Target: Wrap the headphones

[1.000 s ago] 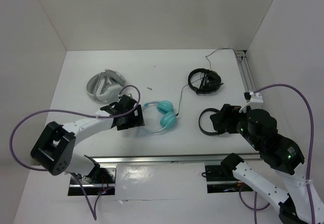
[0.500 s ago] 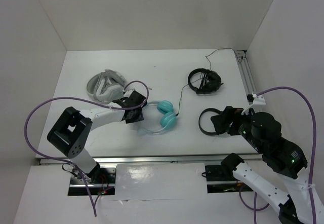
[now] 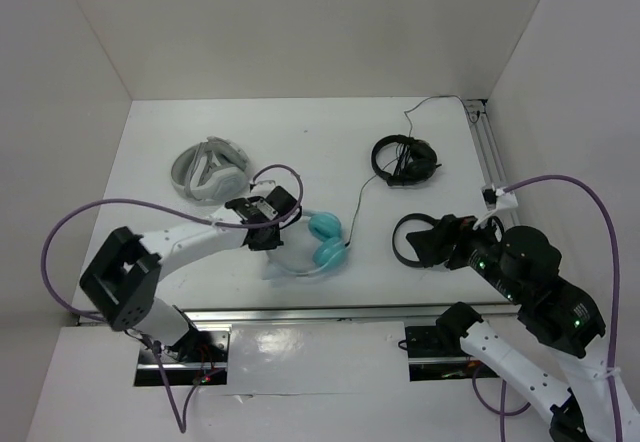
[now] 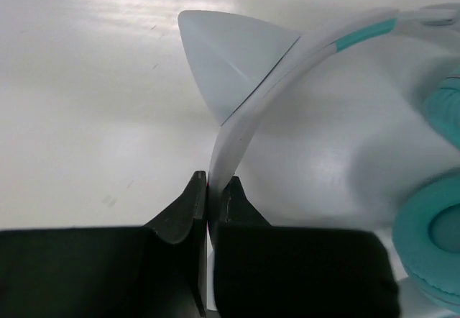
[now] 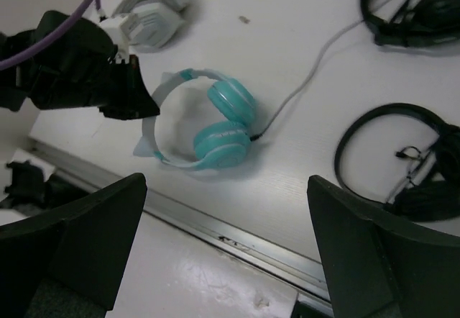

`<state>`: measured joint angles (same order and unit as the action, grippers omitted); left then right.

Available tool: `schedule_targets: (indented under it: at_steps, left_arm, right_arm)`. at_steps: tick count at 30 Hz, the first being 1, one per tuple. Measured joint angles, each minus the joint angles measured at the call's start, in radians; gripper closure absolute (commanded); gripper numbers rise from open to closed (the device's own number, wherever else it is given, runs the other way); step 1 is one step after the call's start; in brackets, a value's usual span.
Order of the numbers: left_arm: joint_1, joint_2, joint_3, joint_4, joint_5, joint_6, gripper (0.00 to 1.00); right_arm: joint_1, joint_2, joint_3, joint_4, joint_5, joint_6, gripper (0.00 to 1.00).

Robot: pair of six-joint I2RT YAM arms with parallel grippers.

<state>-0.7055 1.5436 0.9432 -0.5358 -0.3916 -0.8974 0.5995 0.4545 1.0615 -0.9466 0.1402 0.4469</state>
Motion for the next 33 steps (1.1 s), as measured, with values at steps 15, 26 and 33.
schedule_targets:
  at_steps: [15,26,33]
  left_arm:
    - [-0.051,-0.575,0.722,-0.759,-0.248,0.169,1.0]
    - [0.025,-0.551,0.943,-0.881,-0.193,0.327,1.0]
    - [0.025,-0.502,1.026,-0.899,-0.118,0.349,1.0]
  right_arm:
    - [-0.04,0.103,-0.256,0.677,-0.698,-0.151,0.0]
    - [0.02,0.517,-0.207,0.855,-0.549,-0.364,0.04]
    - [0.042,0.634,-0.206,0.976,-0.47,-0.421,0.09]
